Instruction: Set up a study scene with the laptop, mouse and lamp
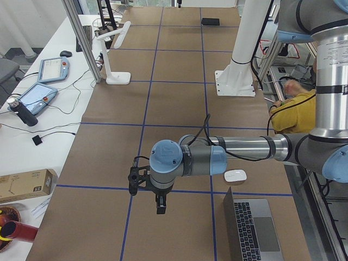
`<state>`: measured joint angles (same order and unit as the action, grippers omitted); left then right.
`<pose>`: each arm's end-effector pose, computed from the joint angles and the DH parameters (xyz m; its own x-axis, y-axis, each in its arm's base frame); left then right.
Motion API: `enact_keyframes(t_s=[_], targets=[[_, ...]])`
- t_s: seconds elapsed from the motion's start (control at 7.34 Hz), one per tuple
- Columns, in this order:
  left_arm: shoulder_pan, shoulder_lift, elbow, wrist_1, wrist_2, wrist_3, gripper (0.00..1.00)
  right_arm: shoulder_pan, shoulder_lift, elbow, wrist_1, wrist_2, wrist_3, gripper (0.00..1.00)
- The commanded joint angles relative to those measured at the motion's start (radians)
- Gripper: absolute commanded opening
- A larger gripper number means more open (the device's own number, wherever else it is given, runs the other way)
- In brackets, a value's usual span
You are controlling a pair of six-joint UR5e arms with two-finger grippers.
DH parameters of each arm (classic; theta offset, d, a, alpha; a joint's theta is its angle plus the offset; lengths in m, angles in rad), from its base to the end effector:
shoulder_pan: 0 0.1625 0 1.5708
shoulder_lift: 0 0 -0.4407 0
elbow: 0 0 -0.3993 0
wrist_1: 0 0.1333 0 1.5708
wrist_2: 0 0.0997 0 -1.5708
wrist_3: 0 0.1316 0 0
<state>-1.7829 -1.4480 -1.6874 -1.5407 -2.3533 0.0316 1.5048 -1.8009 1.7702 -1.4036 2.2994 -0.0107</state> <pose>-0.1326 -0.4231 0.6992 0.6942 -0.1433 -0.7054 0.1885 0.9820 -0.0140 0.0185 -0.4128 0.6875 0.7378 -0.1502 0.6581 0.0732 0.9870 0.1431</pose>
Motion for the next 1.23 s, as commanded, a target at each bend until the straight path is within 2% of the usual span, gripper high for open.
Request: enact_keyframes(t_s=[0.0,0.14,0.41,0.68,0.95,1.09], targets=[[-0.044,0.047,-0.001,0.030,0.003,-0.111,0.99,0.000,-0.001,0.000,0.000,0.000,0.000,1.00],[-0.077,0.085,-0.033,0.031,0.006,-0.221,0.99,0.000,-0.002,0.000,0.000,0.002,0.000,1.00],[-0.123,0.196,-0.069,0.065,0.006,-0.307,0.99,0.000,-0.002,0.000,0.000,0.002,0.000,1.00],[-0.223,0.222,-0.067,0.236,0.008,-0.340,0.99,0.000,-0.003,0.000,0.000,0.002,-0.002,1.00],[-0.344,0.227,-0.069,0.379,0.099,-0.405,0.98,0.000,-0.003,0.002,0.000,0.002,-0.002,1.00],[-0.364,0.244,-0.069,0.414,0.101,-0.485,0.97,0.000,-0.003,0.002,0.002,0.002,-0.002,1.00]])
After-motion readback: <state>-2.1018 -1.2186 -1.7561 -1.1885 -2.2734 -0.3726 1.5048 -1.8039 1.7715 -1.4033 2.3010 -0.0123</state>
